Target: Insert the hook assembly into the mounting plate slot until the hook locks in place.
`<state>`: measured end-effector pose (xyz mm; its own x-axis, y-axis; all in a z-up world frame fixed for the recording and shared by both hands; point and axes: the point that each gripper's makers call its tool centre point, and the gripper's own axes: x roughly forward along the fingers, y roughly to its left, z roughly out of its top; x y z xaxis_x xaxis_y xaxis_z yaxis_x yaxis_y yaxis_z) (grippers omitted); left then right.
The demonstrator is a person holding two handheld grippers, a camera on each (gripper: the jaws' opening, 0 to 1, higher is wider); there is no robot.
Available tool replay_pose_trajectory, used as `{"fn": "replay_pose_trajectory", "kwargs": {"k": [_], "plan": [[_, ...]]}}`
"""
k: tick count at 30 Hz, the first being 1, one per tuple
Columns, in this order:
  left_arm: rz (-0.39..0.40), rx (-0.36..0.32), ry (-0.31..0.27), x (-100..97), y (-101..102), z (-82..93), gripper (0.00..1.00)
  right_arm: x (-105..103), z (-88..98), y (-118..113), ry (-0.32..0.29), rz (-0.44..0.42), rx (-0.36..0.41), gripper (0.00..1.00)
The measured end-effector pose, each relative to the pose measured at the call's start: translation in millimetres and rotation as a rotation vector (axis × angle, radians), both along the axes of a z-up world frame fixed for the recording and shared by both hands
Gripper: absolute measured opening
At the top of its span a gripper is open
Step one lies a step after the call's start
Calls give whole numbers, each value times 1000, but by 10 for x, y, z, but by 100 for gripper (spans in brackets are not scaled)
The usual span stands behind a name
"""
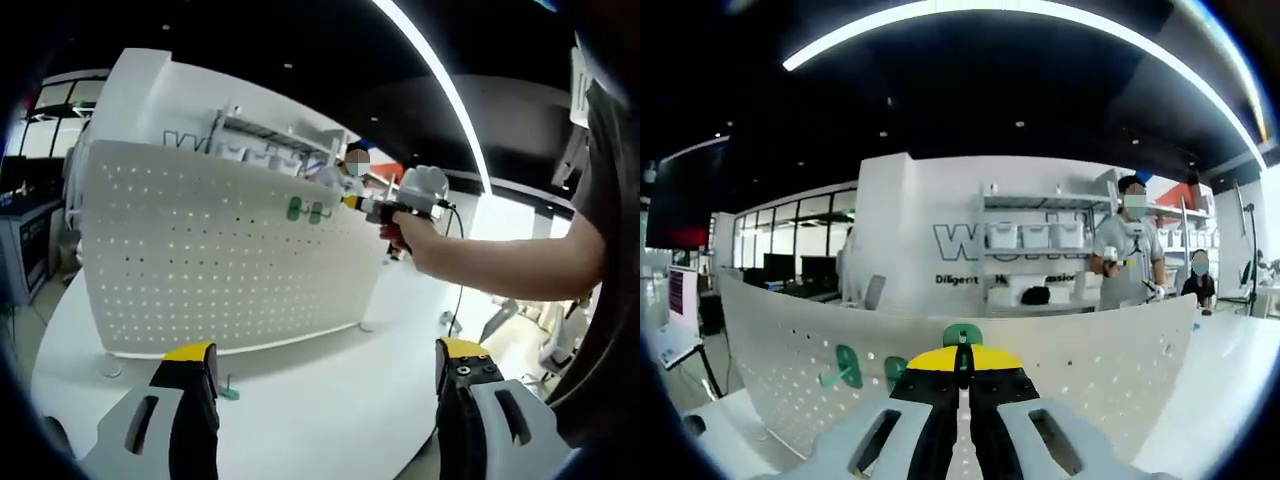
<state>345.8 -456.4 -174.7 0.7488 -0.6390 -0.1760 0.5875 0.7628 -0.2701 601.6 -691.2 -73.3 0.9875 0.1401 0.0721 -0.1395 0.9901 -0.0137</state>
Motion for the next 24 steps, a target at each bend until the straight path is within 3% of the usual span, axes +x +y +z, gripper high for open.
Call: {"fn": "replay_pose_trajectory", "kwargs": {"k": [8, 24], "plan": [[10, 4, 11, 52, 17, -44, 91, 43, -91, 26, -25, 7, -33, 0], [33, 20, 25, 71, 87, -96, 90, 90, -289, -27, -29, 6, 11, 0]]}}
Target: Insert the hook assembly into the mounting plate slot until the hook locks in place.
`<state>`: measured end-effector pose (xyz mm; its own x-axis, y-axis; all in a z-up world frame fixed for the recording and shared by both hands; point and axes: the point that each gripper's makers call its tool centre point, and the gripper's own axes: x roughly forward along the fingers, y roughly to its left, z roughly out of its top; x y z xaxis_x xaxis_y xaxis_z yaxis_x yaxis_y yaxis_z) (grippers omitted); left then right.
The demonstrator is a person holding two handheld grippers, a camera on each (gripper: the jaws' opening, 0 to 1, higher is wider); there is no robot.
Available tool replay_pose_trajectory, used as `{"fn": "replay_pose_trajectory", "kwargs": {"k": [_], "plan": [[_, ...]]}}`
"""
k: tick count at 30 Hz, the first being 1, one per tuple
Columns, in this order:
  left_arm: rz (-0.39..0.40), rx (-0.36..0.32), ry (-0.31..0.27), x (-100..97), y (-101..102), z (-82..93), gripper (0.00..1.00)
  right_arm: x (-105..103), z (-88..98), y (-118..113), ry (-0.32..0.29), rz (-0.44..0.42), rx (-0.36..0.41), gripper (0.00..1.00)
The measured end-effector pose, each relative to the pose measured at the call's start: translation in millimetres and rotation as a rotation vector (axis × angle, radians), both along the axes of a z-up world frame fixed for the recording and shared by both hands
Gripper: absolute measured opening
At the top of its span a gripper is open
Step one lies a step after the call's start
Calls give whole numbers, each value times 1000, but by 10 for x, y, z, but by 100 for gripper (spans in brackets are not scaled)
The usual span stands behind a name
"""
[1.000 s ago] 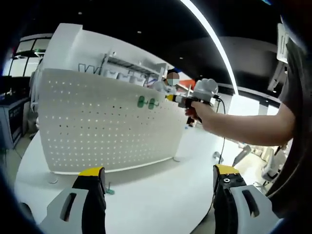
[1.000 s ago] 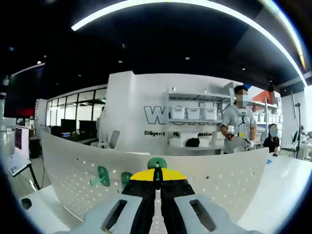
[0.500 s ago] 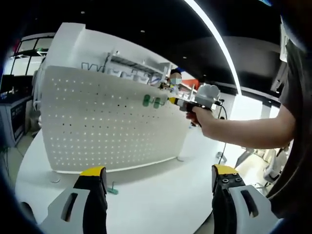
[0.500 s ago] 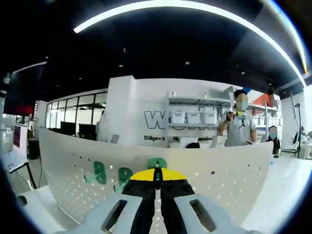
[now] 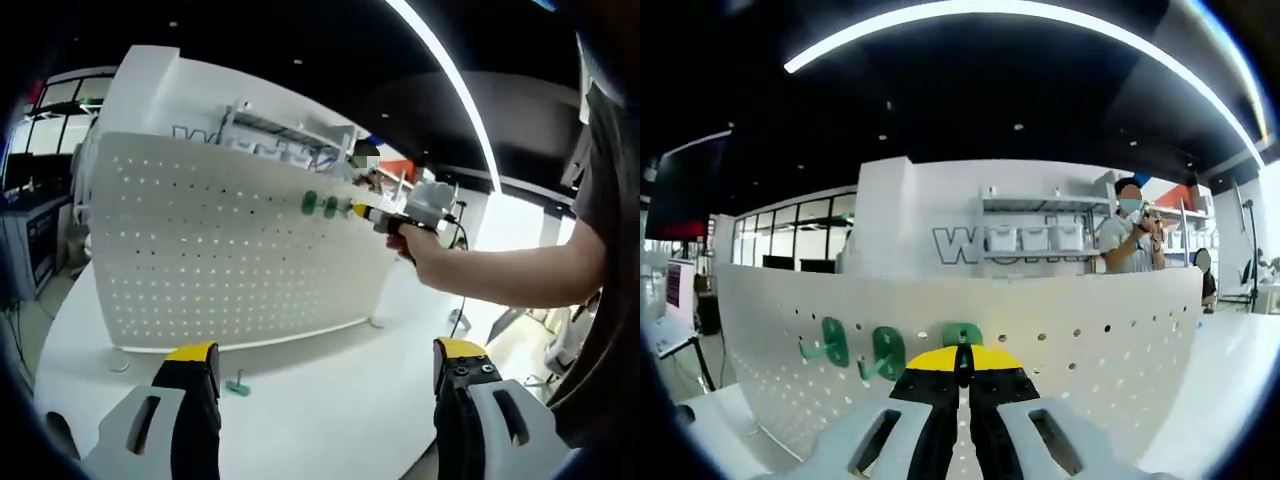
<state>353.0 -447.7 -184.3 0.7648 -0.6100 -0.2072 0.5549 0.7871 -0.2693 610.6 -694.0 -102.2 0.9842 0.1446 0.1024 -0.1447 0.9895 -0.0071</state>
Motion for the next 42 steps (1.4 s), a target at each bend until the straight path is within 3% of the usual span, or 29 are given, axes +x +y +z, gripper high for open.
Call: {"fn": "replay_pose_trajectory", "kwargs": {"k": [18, 23, 25, 29, 35, 42], "plan": [[3, -2, 10, 27, -17, -25, 89, 34, -30, 40, 2, -12, -7, 0], [-14, 8, 11, 14, -54, -37, 88, 53, -50, 28, 21, -13, -6, 1], [-16, 2, 11, 8, -59, -29, 88, 69, -110, 20, 57, -3, 15, 2], [-14, 6, 10, -1, -36, -26, 87, 48, -136, 31, 55, -6, -1, 1], [-4, 9, -1, 5, 11, 2, 87, 3, -82, 30, 51, -19, -21, 8], [-8, 0, -6, -19, -12, 29, 87, -23, -37, 43, 65, -15, -27, 10]]}}
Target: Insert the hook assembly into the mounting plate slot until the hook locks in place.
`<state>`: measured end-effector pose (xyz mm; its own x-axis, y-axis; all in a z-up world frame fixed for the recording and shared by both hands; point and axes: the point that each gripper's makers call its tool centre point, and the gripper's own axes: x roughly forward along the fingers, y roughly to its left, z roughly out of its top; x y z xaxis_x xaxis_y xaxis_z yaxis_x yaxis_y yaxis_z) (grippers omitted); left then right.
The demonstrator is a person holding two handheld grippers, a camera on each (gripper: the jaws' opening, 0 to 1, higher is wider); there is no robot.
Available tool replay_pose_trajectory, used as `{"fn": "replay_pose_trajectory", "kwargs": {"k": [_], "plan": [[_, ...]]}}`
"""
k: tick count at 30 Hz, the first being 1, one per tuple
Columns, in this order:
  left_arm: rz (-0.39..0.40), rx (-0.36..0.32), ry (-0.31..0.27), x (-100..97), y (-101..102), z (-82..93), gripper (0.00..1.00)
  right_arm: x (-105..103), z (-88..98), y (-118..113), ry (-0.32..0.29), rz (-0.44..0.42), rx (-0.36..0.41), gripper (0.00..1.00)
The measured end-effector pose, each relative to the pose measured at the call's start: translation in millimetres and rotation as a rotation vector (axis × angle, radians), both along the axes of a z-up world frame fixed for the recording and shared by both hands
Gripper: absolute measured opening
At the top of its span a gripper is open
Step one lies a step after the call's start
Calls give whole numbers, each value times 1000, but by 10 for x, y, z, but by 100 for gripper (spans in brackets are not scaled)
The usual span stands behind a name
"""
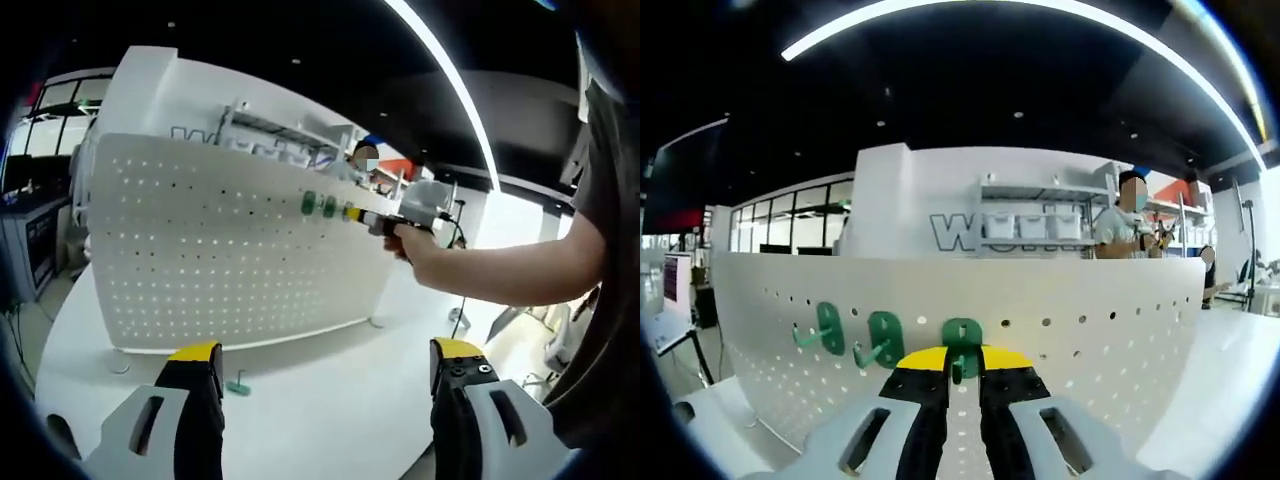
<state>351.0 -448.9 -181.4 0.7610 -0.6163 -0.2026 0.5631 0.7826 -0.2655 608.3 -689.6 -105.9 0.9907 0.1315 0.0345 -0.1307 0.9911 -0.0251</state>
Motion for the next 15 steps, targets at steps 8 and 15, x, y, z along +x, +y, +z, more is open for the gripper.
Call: {"fn": "replay_pose_trajectory", "kwargs": {"k": [8, 15], "plan": [[-3, -9, 12, -54, 7, -17, 87, -113, 21, 69, 3, 5, -32, 12], [3, -3, 12, -85, 32, -15, 87, -179, 89, 68, -7, 2, -33, 16]]}}
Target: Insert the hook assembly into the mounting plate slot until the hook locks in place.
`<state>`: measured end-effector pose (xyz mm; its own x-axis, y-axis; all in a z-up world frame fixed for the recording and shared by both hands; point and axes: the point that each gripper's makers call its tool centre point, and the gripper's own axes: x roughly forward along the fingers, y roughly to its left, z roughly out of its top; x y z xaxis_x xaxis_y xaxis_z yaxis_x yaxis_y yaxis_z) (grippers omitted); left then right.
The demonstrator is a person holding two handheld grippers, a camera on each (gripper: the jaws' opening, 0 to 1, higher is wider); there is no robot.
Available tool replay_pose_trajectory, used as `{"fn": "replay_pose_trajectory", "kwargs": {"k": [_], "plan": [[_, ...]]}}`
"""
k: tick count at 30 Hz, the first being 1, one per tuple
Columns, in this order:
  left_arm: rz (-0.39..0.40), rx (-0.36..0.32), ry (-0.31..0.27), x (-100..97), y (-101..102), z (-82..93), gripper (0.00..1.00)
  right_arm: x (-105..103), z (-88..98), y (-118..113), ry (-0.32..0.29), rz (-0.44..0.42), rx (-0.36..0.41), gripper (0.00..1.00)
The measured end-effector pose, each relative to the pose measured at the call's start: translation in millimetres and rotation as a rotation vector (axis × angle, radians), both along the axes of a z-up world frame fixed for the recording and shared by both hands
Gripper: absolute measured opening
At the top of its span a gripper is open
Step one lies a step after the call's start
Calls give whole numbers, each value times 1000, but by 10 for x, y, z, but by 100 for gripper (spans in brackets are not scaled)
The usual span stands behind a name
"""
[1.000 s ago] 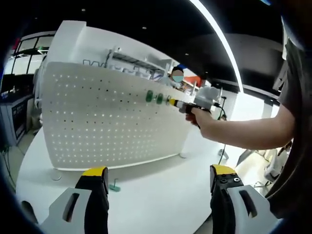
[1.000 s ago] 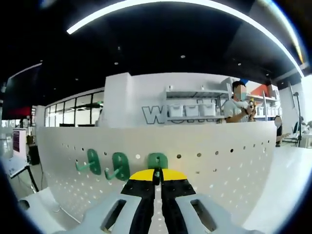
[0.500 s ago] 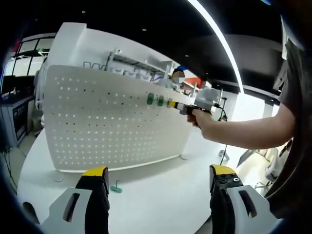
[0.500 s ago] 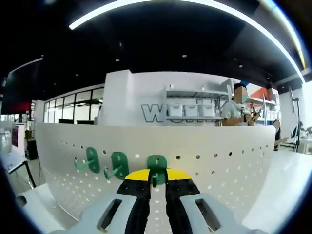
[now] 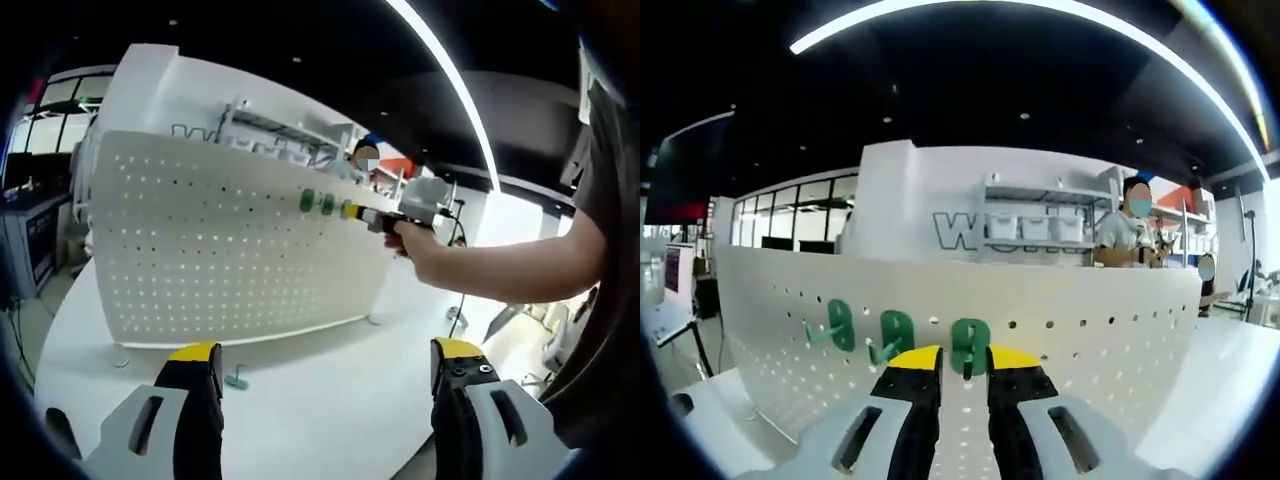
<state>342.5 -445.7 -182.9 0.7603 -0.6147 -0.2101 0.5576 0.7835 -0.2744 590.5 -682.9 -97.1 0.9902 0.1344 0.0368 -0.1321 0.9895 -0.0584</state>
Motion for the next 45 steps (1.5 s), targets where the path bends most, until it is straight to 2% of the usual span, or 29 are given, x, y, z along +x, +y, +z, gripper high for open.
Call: {"fn": "replay_pose_trajectory", "kwargs": {"k": [4, 27, 37, 45], "plan": [[3, 2, -13, -13, 4, 33, 86, -50, 58, 17, -12, 0, -25, 15], [-7, 9, -69, -139, -7, 230, 86, -467, 304, 88, -26, 20, -40, 15], [-15, 14, -78, -250, -10, 260, 85, -743, 232, 128, -1, 47, -39, 15], [-24, 15, -87, -319, -21, 293, 85, -951, 5, 155, 52, 77, -39, 18]]}}
